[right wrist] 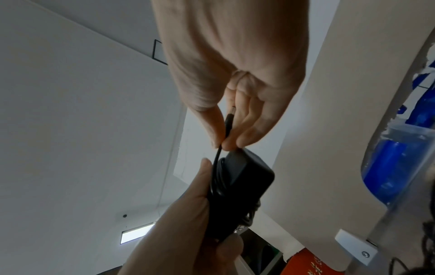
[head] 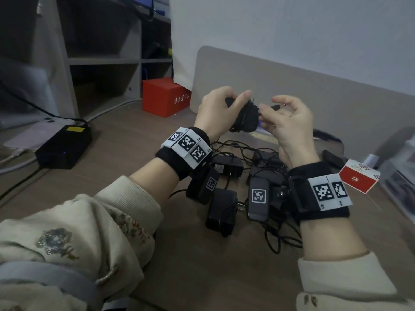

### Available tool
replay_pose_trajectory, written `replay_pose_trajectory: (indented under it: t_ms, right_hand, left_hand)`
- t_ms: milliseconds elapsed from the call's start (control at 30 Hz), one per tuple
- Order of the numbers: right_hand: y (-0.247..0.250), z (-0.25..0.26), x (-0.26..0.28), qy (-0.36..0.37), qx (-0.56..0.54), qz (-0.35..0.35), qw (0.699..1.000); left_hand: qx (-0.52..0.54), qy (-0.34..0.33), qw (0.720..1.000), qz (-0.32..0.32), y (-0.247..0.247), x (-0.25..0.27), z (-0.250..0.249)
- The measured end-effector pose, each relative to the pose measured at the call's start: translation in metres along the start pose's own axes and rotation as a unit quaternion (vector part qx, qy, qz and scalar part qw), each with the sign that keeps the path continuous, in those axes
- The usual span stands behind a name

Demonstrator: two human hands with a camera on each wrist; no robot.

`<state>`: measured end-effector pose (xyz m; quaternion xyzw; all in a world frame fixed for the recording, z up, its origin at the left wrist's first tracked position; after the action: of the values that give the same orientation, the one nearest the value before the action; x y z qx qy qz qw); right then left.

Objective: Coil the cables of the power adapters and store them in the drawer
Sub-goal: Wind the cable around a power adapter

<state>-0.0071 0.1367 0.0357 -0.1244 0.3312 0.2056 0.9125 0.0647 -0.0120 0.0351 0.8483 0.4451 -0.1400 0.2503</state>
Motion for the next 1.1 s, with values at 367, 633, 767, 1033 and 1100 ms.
replay_pose_trajectory:
  t_ms: [367, 633, 767, 1033, 1100]
  right_hand:
    - [0.010, -0.006, 0.002, -0.011, 0.020, -0.072, 0.997]
    - [0.013, -0.006, -0.001, -0.001, -0.017, -0.077, 0.997]
    - [0.011, 0.001, -0.002, 0.022, 0.013, -0.051, 0.998]
    - [0.006, 0.003, -0.005, 0.074, 0.100, 0.041, 0.991]
    - [0.010, 0.001, -0.007, 0.069, 0.094, 0.036, 0.992]
  left_hand:
    - [0.016, -0.012, 0.998, 0.067, -0.016, 0.003, 0.001]
    - [0.028, -0.030, 0.992, 0.119, -0.022, 0.006, -0.001]
    - [0.029, -0.022, 0.993, 0.108, -0.019, 0.004, -0.001]
    - [0.040, -0.045, 0.997, 0.055, -0.009, 0.002, -0.004]
    - [0.069, -0.022, 0.996, 0.060, -0.009, 0.000, -0.001]
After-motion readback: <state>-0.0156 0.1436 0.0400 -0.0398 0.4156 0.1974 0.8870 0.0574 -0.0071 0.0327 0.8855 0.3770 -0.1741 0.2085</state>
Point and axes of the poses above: each hand's wrist, its own x-axis away from the middle knuckle, its own y-axis out of the back of the hand, z = x × y, the point moved 7 cm from there along -x, towards the middle knuckle, and after that the axes turned 14 degrees about y, right-handed, at the moved point
